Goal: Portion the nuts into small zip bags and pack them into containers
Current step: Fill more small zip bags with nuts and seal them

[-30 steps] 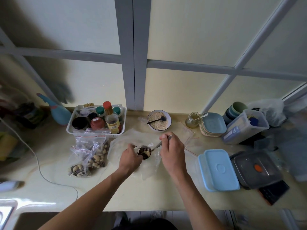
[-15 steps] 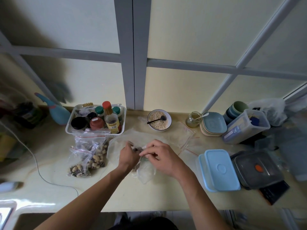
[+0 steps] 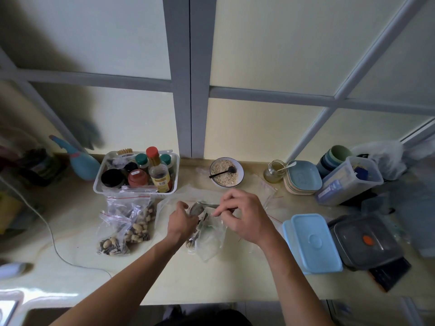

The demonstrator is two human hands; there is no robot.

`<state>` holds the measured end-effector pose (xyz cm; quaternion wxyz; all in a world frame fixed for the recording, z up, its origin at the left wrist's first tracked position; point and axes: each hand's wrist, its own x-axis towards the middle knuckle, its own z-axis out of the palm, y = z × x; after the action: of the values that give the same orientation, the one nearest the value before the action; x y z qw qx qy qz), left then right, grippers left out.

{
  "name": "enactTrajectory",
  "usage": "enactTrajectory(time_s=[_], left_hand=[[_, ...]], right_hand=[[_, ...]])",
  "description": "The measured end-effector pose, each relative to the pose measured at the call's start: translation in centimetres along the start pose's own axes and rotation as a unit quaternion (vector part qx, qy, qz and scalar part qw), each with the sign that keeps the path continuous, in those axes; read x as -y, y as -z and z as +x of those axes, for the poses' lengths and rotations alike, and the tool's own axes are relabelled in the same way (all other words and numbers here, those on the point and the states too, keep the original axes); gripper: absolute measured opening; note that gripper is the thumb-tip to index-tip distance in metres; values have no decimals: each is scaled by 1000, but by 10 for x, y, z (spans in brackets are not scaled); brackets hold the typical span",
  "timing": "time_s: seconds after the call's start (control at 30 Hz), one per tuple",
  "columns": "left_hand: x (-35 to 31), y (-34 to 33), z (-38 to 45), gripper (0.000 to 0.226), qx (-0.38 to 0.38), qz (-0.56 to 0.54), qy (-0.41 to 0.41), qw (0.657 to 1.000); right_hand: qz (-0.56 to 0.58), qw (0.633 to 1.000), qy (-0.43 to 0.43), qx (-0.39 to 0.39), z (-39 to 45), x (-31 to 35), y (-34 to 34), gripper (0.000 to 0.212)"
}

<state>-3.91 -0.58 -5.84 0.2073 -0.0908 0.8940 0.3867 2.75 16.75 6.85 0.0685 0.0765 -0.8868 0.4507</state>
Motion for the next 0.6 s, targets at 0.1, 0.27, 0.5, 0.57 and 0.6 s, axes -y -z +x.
enactTrajectory(time_s=[0.1,0.27,0.5,0.57,0.6], left_hand=[[3,2,2,39,3,18,2,1000],[5,4,4,54,7,72,11,997],[2,4,-11,20,-35,246,-69,966],[2,7,-14,20,-52,273,-82,957],[2,9,-15,29,-62,281,-84,954]], right_hand=[[11,999,4,-50,0,0,2,23],[-11,991,-34,-129,-1,-10,0,23],[-93,990,-94,-39,-6,-28,-28,22],[-113,986,-113,-40,-8,-31,-35,22],[-125,984,-123,-46,-9,-32,-38,22]])
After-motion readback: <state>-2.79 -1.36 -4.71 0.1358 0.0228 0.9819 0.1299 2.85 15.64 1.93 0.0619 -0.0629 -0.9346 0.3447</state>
